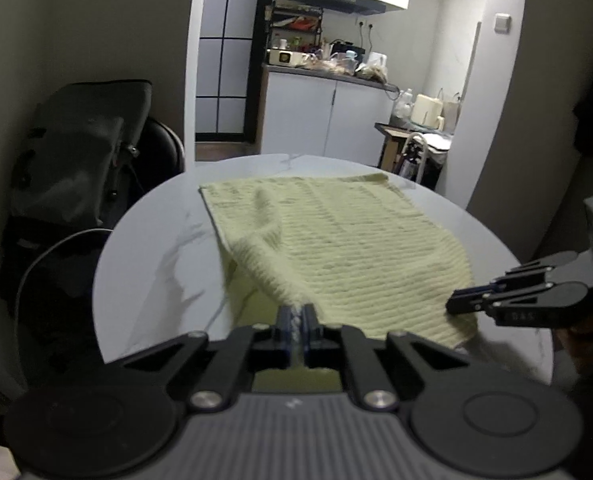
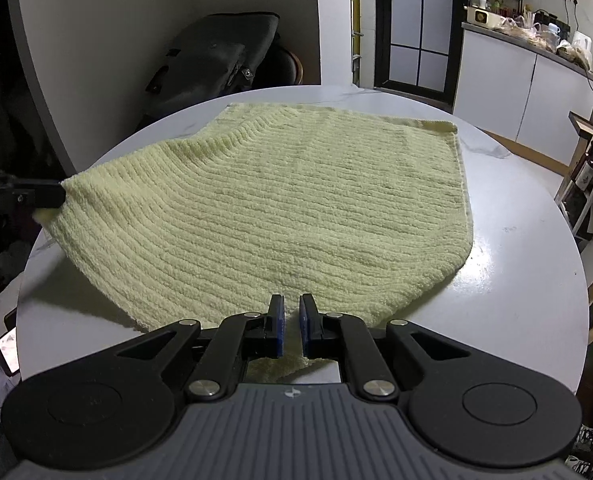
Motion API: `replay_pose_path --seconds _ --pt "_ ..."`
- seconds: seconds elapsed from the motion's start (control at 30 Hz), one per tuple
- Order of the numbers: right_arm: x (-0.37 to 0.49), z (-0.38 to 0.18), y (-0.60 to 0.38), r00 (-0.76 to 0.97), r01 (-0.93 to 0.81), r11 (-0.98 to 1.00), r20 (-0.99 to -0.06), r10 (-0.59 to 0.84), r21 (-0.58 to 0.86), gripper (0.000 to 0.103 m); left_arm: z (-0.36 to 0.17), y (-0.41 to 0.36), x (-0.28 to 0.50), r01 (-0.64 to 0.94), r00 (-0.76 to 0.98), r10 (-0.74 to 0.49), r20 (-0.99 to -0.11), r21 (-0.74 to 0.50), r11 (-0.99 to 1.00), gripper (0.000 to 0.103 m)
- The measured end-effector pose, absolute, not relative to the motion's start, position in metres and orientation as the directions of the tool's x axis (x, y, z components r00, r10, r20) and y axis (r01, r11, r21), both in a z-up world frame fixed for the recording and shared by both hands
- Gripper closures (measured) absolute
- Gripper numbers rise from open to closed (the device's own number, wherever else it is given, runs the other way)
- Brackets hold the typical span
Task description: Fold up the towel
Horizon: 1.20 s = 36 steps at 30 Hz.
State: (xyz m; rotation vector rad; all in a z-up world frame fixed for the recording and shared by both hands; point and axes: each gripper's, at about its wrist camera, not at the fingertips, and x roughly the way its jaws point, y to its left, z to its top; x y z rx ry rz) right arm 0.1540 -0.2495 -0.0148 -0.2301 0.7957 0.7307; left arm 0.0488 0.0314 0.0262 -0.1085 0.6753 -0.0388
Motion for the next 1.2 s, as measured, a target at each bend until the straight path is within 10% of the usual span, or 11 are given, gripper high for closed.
replay_pose_path --seconds 0.47,0.6,0.8,1.2 --pt "0.157 -0.004 -0.274 0.529 -0.608 0.79 -0.702 0.476 0.077 0.092 0.005 0.029 0.051 -0.02 0.732 -0.046 -0.679 -0.088 0.996 0.088" --pt "0.159 -0.006 -0.28 0.523 -0.589 0.802 -0.711 0.47 0.098 0.066 0.001 0.02 0.055 0.011 0.728 -0.067 -0.682 -0.085 0.996 0.087" --pt "0.16 -0.011 -0.284 0.497 -0.582 0.801 -0.72 0.485 0.138 0.065 -0.007 0.014 0.063 0.018 0.722 -0.057 -0.69 -0.065 0.998 0.08" --pt "0.161 -0.001 -0.272 0.522 -0.619 0.779 -0.686 0.507 0.105 0.097 -0.014 0.029 0.057 0.004 0.724 -0.055 -0.688 -0.075 0.997 0.075"
